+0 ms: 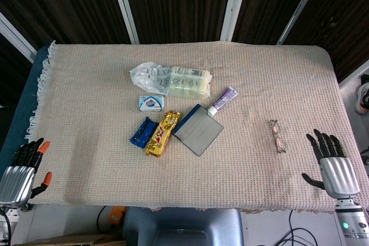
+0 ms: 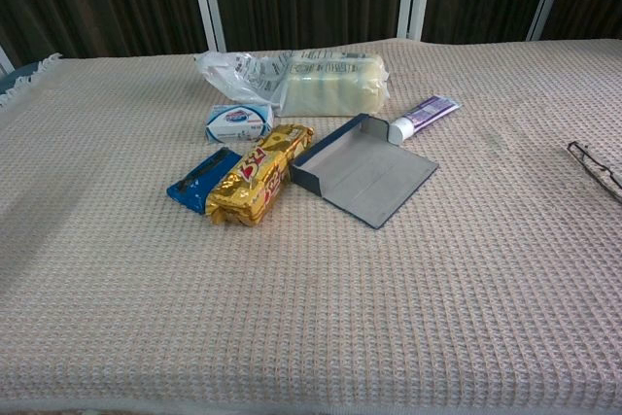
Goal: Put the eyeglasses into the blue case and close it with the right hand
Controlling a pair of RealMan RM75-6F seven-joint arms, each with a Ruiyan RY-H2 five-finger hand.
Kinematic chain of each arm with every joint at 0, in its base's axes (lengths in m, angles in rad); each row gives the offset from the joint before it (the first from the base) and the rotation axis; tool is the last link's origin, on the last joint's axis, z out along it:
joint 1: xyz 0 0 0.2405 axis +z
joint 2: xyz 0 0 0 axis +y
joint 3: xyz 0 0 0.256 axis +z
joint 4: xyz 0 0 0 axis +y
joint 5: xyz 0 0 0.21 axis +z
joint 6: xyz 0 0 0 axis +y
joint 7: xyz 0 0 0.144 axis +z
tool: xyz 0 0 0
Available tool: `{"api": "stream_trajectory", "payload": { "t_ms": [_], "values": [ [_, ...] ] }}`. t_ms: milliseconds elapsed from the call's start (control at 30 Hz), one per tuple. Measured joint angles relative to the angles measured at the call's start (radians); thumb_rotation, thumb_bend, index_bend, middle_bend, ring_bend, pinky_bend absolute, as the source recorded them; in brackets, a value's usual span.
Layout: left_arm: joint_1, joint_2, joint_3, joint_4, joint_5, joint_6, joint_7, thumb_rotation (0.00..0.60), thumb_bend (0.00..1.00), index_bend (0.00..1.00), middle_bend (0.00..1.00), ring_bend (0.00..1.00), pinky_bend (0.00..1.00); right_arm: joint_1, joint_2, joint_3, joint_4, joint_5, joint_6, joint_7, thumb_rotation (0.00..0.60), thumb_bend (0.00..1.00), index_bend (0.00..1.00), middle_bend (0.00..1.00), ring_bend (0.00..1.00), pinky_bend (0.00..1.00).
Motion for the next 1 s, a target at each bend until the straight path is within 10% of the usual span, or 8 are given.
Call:
{"api": "stream_trajectory", "payload": {
  "t_ms": [533, 1000],
  "values": [
    [-0.018, -0.008, -0.009, 0.003, -0.014, -0.025, 0.000, 0.600, 0.40, 0.00, 0.00, 0.00, 0.09, 0.100, -0.004, 0.059, 0.137, 0.071, -0.150, 0.005, 0.600, 0.28, 0.09, 0.00, 0.00, 0.00],
    [-0.019, -0.016, -0.021, -0.003, -0.048, -0.031, 0.026, 0.600, 0.40, 0.00, 0.00, 0.00, 0.09, 0.294, -0.086, 0.010, 0.473, 0.034, -0.404, -0.349, 0.600, 0.28, 0.19, 0.00, 0.00, 0.00]
  ]
}}
